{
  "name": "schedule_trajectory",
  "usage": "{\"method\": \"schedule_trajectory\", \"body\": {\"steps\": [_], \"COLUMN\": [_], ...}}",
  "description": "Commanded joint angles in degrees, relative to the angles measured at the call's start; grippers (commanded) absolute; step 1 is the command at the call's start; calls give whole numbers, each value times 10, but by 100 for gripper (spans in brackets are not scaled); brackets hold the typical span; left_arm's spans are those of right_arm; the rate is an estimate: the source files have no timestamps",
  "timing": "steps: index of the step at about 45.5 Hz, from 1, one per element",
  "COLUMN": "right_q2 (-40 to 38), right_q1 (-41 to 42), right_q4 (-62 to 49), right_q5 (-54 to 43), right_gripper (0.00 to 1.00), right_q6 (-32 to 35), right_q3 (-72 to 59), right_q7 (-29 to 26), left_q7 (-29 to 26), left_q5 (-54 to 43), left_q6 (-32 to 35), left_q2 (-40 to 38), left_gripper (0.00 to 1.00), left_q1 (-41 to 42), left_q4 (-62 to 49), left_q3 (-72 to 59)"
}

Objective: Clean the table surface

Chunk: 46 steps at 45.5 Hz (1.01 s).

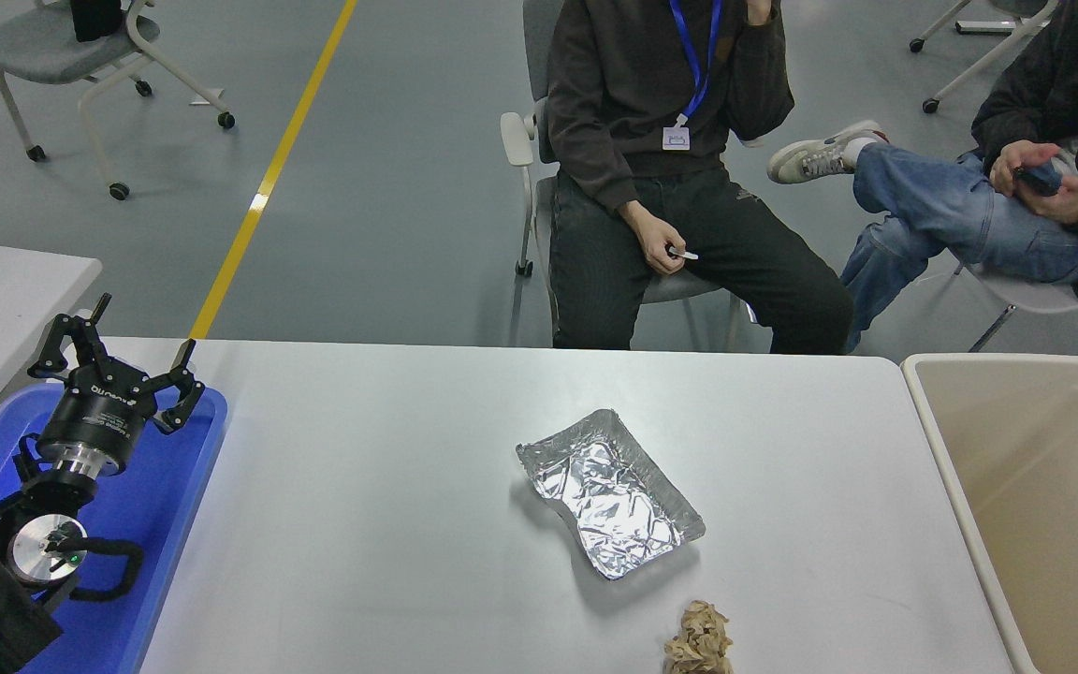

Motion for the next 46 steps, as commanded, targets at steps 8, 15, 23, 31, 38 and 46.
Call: {"method": "schedule_trajectory", "body": {"steps": [8,15,23,31,38,46], "right_q2": [-51,-82,-84,-76,-58,-22], "right_q1": [1,-8,-52,-101,-109,-160], "right_q4": [85,140,215,306,340,428], "right_q5": [18,19,27,29,29,29], "right_gripper": [100,100,99,100,100,100], "right_q6": [10,7,8,10,14,14], "right_q3": [146,203,426,556,586,672], "right_q7": [2,2,10,15,16,16], "left_q7": [0,0,0,0,0,0], "left_q5": [0,0,0,0,0,0], "left_q6": [0,0,0,0,0,0], "left_q2": [0,0,0,0,0,0], "left_gripper": [100,100,100,100,100,100], "left_q1": [0,0,0,0,0,0], "left_q4": [0,0,0,0,0,0], "left_q3": [0,0,0,0,0,0]}}
